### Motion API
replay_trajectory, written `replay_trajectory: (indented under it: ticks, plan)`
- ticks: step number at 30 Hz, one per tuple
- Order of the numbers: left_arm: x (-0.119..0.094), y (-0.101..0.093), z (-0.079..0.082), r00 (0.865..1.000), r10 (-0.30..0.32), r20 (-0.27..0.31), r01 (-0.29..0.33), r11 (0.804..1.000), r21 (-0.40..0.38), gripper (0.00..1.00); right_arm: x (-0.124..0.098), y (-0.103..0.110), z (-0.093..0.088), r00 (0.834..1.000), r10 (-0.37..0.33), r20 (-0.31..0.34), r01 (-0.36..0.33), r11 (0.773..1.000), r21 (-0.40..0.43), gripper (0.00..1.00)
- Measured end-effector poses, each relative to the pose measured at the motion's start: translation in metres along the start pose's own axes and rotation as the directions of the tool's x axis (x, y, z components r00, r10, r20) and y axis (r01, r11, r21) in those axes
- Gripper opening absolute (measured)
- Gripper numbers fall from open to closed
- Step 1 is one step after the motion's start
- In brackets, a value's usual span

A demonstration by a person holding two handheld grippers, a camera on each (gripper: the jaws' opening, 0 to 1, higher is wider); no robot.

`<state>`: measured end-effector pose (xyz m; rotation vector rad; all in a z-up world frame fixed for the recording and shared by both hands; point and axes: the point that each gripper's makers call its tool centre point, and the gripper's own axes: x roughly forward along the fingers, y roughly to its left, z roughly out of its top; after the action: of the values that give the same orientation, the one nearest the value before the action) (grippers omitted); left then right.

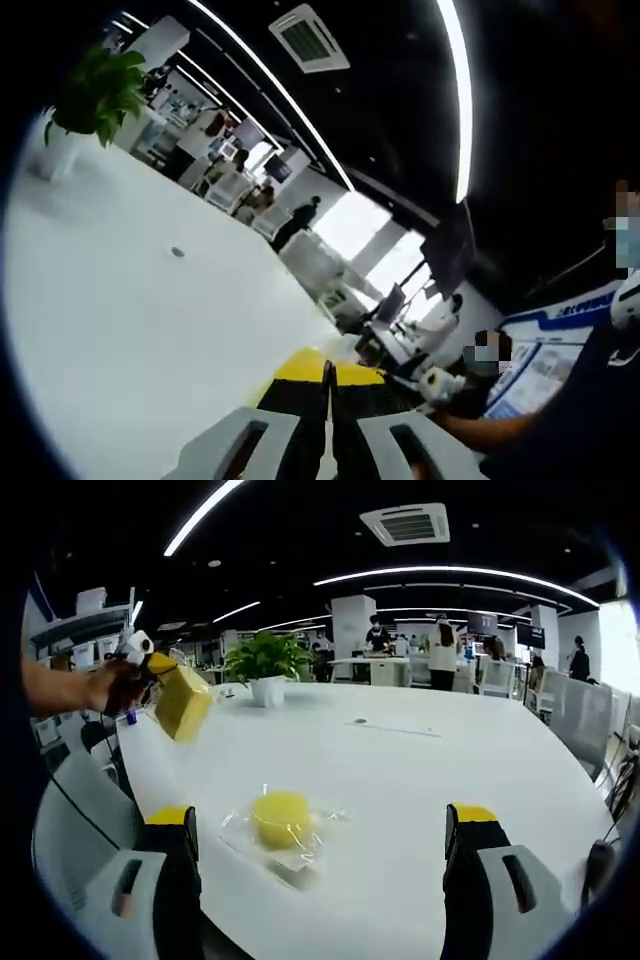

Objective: Compare the silicone blocks by pressing each to a similar depth, holding the contact briefly, and releasing to observe deformation and rebound differences across the visible hardness samples.

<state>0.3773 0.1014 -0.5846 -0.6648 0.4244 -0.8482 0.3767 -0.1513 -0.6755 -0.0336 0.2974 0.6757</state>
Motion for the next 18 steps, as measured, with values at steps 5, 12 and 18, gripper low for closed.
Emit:
replay_trajectory:
  ticks: [5,12,18]
  plan:
    - [-0.003,0.012,-0.006,1.0,0.01,0.017,-0.009,0.999,-0.037,0.0,0.0,0.002,0.001,1.0,0.002,-0.001,-0.002,1.0,0.002,0.96]
    - [-0.003,0.028,-0.014,1.0,0.023,0.009,-0.022,0.997,-0.075,0.0,0.0,0.001,0.0,1.0,-0.006,-0.003,0.006,1.0,0.006,0.96]
    - [-0.001,0.036,-0.02,0.999,0.035,0.007,-0.034,0.995,-0.098,0.0,0.0,-0.001,-0.002,1.0,-0.007,-0.014,0.007,1.0,0.005,0.96]
